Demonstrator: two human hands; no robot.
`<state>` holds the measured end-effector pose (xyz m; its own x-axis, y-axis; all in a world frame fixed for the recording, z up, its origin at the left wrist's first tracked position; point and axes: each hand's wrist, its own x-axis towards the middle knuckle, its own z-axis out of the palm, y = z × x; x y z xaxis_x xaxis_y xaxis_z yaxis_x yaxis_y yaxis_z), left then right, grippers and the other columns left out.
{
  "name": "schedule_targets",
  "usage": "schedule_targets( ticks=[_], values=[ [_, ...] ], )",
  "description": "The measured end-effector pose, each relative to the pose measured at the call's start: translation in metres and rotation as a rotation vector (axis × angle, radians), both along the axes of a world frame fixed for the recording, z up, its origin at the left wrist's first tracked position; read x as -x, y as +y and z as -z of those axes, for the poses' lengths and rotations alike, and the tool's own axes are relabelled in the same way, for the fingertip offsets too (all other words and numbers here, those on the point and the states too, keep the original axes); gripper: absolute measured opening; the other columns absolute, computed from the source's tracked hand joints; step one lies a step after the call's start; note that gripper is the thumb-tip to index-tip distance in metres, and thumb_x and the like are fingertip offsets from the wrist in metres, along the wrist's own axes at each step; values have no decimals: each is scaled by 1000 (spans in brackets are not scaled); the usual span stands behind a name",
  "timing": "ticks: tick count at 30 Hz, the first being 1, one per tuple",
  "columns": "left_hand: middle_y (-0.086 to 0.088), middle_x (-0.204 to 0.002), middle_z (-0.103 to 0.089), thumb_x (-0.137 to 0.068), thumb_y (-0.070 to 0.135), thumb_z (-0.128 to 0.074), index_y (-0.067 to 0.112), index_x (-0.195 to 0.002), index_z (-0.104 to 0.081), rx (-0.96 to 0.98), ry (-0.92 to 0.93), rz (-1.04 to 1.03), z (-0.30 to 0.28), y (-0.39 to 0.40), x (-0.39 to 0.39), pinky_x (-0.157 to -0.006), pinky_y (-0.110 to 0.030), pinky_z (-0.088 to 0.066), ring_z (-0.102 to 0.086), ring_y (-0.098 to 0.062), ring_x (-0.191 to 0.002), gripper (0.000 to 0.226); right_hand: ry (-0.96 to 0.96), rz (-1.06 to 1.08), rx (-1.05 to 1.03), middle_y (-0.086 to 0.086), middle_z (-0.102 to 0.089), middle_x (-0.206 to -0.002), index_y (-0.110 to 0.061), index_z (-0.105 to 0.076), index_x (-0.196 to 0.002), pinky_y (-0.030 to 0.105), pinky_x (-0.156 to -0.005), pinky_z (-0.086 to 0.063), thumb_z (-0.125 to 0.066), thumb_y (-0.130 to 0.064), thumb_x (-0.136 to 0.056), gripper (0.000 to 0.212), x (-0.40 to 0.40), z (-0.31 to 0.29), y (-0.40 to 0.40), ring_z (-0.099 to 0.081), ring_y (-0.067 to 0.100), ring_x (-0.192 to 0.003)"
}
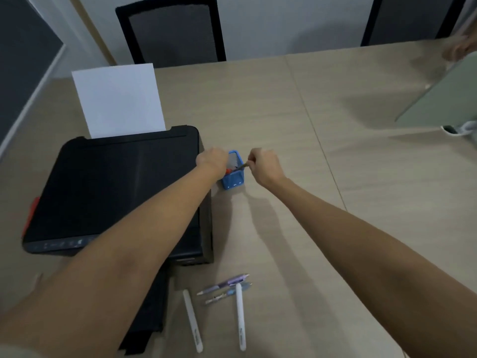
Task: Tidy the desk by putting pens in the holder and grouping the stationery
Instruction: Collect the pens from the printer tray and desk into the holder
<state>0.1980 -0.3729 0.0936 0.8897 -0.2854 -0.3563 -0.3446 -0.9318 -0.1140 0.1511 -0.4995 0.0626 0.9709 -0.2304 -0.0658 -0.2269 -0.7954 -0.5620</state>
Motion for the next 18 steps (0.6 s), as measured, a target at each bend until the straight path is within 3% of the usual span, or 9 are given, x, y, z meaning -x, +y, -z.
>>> schedule_targets(
  ticks=[4,6,9,12,15,18],
  values=[
    [-17,-119,-60,-91,8,-58,3,-116,-60,110,-73,-1,-15,17,14,-71,-35,-44,-62,-33,-108,26,9,-16,-59,23,-71,-99,-2,-62,-114,40,-80,-52,-53,-9,-90,27,6,4,7,-63,38,-95],
    [-18,-116,-58,-91,5,-57,1,-112,-60,216,-125,17,-25,34,31,-70,-37,-45,-62,-35,-104,21,-26,14,-135,20,-71,-88,-3,-60,-116,37,-76,-52,-52,-11,-91,28,21,2,9,-63,34,-84],
    [-15,-108,-60,-93,14,-58,4,-108,-63,407,-57,18,-39,71,77,-79,-42,-55,-63,-32,-94,19,-58,29,-187,9,-62,-66,-3,-65,-100,26,-66,-42,-52,-10,-90,18,67,7,17,-54,24,-65],
    [-7,-93,-69,-91,20,-61,11,-93,-66,535,148,-25,-48,112,135,-78,-37,-58,-68,-23,-84,10,83,-33,-163,16,-71,-71,-2,-67,-78,26,-61,-38,-55,-12,-87,18,133,34,34,-63,29,-67],
    [-7,-85,-71,-88,18,-60,7,-86,-69,411,405,-42,-22,144,186,-71,-30,-54,-70,-21,-81,15,344,-154,-102,17,-72,-72,-6,-68,-68,30,-60,-40,-58,-24,-88,29,195,66,60,-68,30,-72],
    [-12,-86,-64,-90,17,-54,3,-84,-66,190,597,-86,31,159,217,-68,-33,-49,-68,-28,-91,19,508,-133,-122,3,-66,-57,-23,-58,-43,28,-49,-37,-60,-36,-83,42,225,87,85,-62,22,-55]
  ],
)
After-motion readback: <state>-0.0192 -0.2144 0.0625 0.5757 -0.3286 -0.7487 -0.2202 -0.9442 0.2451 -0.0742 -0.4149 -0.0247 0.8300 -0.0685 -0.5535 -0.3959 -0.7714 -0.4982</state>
